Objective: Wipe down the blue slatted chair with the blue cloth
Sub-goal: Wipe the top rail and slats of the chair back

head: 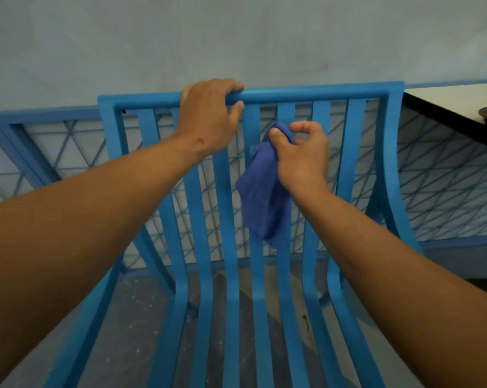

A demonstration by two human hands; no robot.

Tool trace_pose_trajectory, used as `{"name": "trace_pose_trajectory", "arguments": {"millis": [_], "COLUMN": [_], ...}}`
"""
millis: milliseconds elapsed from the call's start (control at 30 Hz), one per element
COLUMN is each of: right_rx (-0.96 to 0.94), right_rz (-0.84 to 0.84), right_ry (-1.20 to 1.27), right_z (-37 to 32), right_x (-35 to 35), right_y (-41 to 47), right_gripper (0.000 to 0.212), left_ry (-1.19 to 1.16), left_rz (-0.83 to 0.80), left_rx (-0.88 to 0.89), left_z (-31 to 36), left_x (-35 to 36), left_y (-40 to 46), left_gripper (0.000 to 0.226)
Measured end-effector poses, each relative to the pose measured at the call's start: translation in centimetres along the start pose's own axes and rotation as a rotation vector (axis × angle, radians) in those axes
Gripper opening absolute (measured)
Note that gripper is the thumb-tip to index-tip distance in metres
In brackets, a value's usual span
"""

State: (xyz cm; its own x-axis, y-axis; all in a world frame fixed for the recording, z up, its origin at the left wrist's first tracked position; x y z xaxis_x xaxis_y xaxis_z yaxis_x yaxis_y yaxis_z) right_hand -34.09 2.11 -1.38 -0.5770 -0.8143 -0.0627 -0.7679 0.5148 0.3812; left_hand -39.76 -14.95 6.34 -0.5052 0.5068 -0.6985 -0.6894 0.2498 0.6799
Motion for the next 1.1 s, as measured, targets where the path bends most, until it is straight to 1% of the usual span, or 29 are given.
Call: {"name": "trace_pose_trajectory", "arguments": {"millis": [67, 133, 167, 300, 400, 500, 567, 700, 800, 867, 933, 1000, 1100], "right_rx": [-0.018, -0.038, -0.040, -0.035, -0.065, -0.045, -0.040, -0.108, -0.155, -0.153, -0.141, -0.132, -0.215], "right_rz": [0.027, 0.021, 0.016, -0.028, -0.053, -0.064, -0.049, -0.063, -0.127, -0.169, -0.160, -0.116, 0.003], "right_ry": [0.011, 0.032, 0.041, 0.060, 0.048, 0.124, 0.146, 0.108, 0.069, 0.022, -0.014, -0.035, -0.094], "right_z": [-0.2, -0.6, -0.7, -1.3, -1.9, -2.2, -2.4, -2.7, -2.7, -1.8, -0.4, 0.3, -1.1], "right_x": [0.8, 1.7, 2.1, 3.5, 4.0, 4.3, 4.4, 4.2, 3.4, 2.4, 0.7, -1.4, -3.5], "right_y": [0.4, 0.5, 0.6, 0.0, -0.2, 0.0, -0.3, -1.3, -2.0, -2.8, -3.2, -2.4, 0.8], "right_gripper": [0.014, 0.005, 0.004, 0.026, 0.034, 0.035, 0.040, 0.041, 0.036, 0.034, 0.037, 0.039, 0.029], "left_ry": [-0.043, -0.099, -0.130, -0.199, -0.211, -0.219, -0.233, -0.259, -0.260, -0.247, -0.200, -0.082, 0.123], "left_rz": [0.047, 0.049, 0.037, -0.006, -0.039, -0.062, -0.070, -0.093, -0.121, -0.129, -0.136, -0.156, -0.216], "left_rx": [-0.027, -0.057, -0.062, -0.066, -0.071, -0.076, -0.090, -0.110, -0.120, -0.115, -0.101, -0.075, -0.025], "left_z": [-0.1, -0.4, -0.5, -0.8, -1.1, -1.0, -1.0, -1.3, -1.2, -0.8, -0.3, 0.5, 2.6], "left_x": [-0.3, -0.7, -0.8, -0.6, -0.5, -0.4, -0.3, -0.2, -0.3, -0.5, -0.6, -0.4, 0.5], "left_y": [0.0, 0.1, 0.3, 0.6, 0.5, 0.5, 0.5, 0.4, 0.3, 0.1, 0.0, -0.1, -0.9], "left_gripper": [0.035, 0.033, 0.033, 0.035, 0.037, 0.038, 0.039, 0.043, 0.045, 0.048, 0.052, 0.054, 0.064]}}
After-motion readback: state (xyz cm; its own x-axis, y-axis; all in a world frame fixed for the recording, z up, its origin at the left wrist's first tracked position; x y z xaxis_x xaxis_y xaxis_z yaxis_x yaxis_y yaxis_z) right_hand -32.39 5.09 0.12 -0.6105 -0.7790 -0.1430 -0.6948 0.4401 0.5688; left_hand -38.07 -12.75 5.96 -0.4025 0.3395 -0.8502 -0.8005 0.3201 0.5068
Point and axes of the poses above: each hand's wrist, its own y-axis towards the middle knuckle, its own x-axis out of the palm, z = x × y, the point moved 6 cm from there along y, towards the middle knuckle
